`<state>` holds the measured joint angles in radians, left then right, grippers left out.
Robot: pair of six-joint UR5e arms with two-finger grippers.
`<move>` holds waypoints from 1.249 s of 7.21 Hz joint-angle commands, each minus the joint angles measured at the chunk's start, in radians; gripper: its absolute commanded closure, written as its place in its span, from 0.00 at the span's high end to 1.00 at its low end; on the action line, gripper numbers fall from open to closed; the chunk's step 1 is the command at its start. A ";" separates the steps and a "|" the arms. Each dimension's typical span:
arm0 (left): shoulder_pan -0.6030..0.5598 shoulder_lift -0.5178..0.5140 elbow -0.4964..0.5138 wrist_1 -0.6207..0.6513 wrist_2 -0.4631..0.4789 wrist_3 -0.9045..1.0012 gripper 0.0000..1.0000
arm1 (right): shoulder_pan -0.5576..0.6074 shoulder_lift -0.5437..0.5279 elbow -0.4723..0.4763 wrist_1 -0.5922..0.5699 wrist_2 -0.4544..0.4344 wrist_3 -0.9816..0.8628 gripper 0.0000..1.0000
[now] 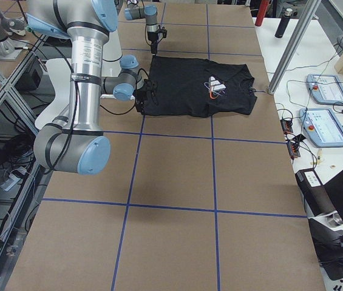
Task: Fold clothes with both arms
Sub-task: 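Release the sleeve and move both grippers to the hem corners nearest the robot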
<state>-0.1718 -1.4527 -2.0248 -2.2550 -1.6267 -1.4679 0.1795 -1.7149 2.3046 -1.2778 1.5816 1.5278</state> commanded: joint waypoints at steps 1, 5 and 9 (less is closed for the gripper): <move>0.008 -0.003 0.000 0.000 -0.005 -0.012 0.53 | 0.000 0.000 0.001 0.000 0.000 0.000 1.00; 0.006 -0.003 0.000 0.000 -0.009 -0.012 0.30 | 0.000 0.000 0.001 0.000 0.000 0.000 1.00; 0.006 0.005 -0.006 0.002 -0.012 -0.009 0.40 | 0.000 0.000 0.001 0.000 0.000 0.000 1.00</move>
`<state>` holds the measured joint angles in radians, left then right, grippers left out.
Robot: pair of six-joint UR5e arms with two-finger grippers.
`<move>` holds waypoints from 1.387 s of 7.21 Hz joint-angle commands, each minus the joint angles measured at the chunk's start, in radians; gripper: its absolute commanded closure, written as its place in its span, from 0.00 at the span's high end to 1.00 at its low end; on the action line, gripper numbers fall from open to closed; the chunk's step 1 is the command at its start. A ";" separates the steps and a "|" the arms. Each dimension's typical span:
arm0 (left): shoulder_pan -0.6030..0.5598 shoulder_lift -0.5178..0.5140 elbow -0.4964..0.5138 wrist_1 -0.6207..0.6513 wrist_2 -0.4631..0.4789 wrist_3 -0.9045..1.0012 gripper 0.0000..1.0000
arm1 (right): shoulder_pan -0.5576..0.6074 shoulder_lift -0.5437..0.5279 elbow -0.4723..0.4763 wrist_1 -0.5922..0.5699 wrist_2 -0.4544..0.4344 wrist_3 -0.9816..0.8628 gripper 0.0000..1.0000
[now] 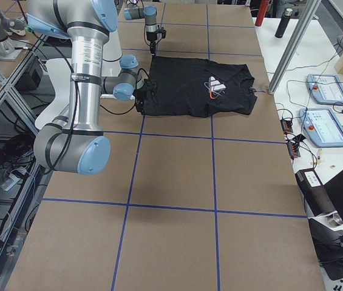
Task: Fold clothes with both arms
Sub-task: 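Grasp both hem corners with the left and right grippers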
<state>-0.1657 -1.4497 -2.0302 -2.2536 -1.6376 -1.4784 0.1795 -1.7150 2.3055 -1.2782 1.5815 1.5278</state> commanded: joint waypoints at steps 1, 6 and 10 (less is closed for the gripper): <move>0.000 0.002 0.001 0.002 -0.001 0.001 0.40 | 0.000 0.000 0.000 -0.001 0.000 0.000 1.00; 0.000 0.002 -0.007 0.002 0.002 -0.002 0.00 | -0.012 0.000 -0.009 -0.004 -0.021 0.003 1.00; 0.000 0.002 -0.030 0.000 0.002 -0.006 0.00 | -0.067 0.012 -0.063 0.000 -0.087 0.035 1.00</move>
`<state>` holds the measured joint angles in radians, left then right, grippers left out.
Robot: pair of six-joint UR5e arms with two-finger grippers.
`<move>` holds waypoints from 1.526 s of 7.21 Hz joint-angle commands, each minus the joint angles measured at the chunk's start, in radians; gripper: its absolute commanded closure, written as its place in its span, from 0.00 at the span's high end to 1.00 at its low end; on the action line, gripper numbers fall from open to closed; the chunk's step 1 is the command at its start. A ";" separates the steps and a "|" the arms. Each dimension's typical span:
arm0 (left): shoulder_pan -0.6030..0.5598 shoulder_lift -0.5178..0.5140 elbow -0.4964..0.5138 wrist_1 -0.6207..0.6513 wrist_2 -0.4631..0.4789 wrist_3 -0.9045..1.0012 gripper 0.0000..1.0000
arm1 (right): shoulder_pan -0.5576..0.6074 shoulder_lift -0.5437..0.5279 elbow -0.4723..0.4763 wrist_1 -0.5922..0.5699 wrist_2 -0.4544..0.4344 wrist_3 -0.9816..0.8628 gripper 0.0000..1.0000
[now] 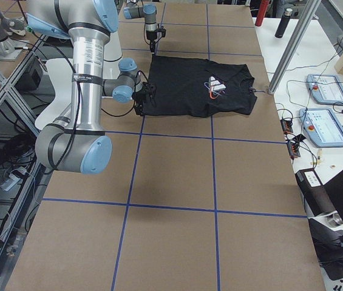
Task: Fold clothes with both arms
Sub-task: 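Grasp both hem corners with the left and right grippers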
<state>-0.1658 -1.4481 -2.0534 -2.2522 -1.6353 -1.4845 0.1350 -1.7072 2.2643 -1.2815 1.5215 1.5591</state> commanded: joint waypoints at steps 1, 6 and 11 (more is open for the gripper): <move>0.000 0.000 -0.013 -0.001 0.002 -0.002 0.00 | -0.043 0.027 -0.047 0.005 -0.047 0.006 0.99; 0.002 0.000 -0.036 -0.001 0.012 0.000 0.00 | -0.083 0.147 -0.134 -0.005 -0.110 0.084 0.71; 0.000 0.002 -0.044 0.000 0.012 -0.002 0.00 | -0.094 0.129 -0.147 -0.010 -0.130 0.082 0.52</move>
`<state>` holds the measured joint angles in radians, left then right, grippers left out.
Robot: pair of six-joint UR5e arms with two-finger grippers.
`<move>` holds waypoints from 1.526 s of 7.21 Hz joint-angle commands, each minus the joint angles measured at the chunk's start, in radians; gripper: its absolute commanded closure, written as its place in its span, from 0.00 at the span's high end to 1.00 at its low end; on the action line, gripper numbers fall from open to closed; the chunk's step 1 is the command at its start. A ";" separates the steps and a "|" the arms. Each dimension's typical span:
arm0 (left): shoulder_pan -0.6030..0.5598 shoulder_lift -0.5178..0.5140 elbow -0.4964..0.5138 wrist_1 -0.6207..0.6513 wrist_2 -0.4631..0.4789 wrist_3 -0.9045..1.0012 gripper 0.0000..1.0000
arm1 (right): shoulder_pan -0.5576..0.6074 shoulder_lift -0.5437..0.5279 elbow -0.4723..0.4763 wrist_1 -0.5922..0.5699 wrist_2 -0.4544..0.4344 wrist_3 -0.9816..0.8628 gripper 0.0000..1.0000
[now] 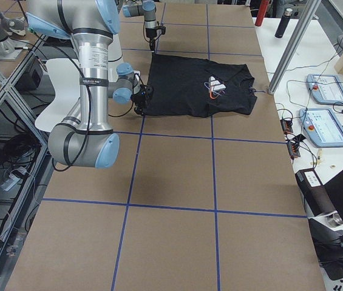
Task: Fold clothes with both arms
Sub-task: 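Grasp both hem corners with the left and right grippers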
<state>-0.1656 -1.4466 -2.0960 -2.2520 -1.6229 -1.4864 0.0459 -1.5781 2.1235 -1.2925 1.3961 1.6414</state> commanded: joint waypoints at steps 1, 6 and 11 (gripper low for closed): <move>0.000 0.000 -0.001 0.000 0.000 0.000 0.00 | -0.008 0.003 -0.007 0.001 -0.005 0.000 0.46; 0.000 0.000 -0.001 0.000 0.000 0.000 0.00 | -0.012 0.000 -0.004 0.001 -0.002 -0.002 0.00; -0.015 0.051 -0.197 0.088 -0.111 0.011 0.00 | 0.091 -0.029 0.128 0.001 0.206 -0.011 0.00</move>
<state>-0.1718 -1.4060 -2.2098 -2.2187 -1.6714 -1.4777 0.0755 -1.5992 2.2136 -1.2926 1.4784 1.6353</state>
